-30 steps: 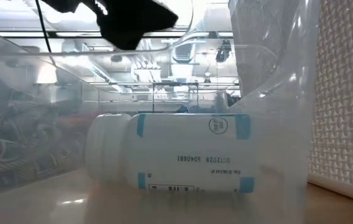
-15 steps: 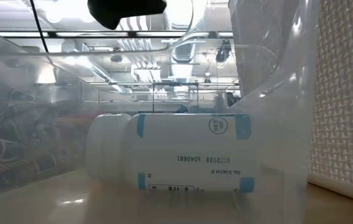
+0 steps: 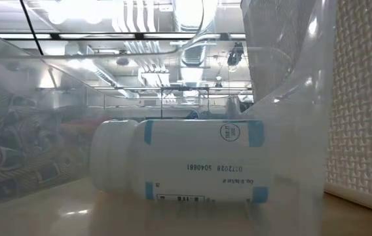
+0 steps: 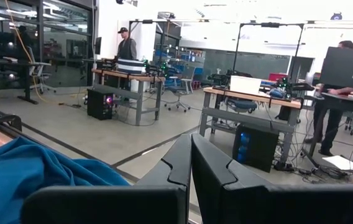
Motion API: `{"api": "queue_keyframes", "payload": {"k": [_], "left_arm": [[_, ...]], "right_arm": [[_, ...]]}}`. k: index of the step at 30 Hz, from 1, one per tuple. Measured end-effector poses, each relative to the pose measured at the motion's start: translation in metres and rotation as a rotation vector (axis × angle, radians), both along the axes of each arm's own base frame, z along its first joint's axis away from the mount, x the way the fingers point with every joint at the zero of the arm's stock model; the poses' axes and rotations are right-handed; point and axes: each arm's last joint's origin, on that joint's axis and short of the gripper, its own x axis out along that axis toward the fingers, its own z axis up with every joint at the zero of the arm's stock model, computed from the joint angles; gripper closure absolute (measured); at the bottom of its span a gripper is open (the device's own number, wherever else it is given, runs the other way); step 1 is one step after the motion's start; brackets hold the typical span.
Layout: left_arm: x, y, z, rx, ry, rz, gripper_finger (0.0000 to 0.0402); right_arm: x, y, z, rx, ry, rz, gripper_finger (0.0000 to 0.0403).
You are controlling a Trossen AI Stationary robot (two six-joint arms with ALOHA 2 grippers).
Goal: Pick & Place Medicine items
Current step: Put the blue patient gown into the white laundry bin
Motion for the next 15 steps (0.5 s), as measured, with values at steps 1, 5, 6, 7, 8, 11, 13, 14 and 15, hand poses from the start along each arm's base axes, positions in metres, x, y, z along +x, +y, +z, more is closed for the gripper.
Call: {"api": "queue_keyframes", "payload": {"k": [1,5,6,7,8,11,13,14,15], "left_arm": [[-0.002,0.003,0.004,0.014,-0.001,-0.001,0.0095],[-0.01,0.02,0.024,0.062,-0.047,0.012,0.0094],[-0.012,0.025,0.028,0.076,-0.059,0.019,0.0095],[-0.013,0.029,0.032,0.085,-0.07,0.027,0.0095],[-0.015,0.034,0.036,0.092,-0.079,0.035,0.0096],[-0.021,0.048,0.048,0.114,-0.109,0.064,0.0096],[-0.026,0.056,0.053,0.133,-0.112,0.086,0.0094],[-0.028,0.06,0.055,0.139,-0.109,0.102,0.0094],[-0.03,0.065,0.056,0.143,-0.103,0.119,0.0094]], "right_arm": [[0.0,0.0,0.0,0.0,0.0,0.001,0.0394],[0.0,0.0,0.0,0.0,0.0,0.001,0.0394],[0.0,0.0,0.0,0.0,0.0,0.0,0.0394],[0.0,0.0,0.0,0.0,0.0,0.0,0.0394],[0.0,0.0,0.0,0.0,0.0,0.0,0.0394],[0.0,0.0,0.0,0.0,0.0,0.0,0.0394],[0.0,0.0,0.0,0.0,0.0,0.001,0.0394],[0.0,0.0,0.0,0.0,0.0,0.0,0.0394],[0.0,0.0,0.0,0.0,0.0,0.0,0.0394]]}}
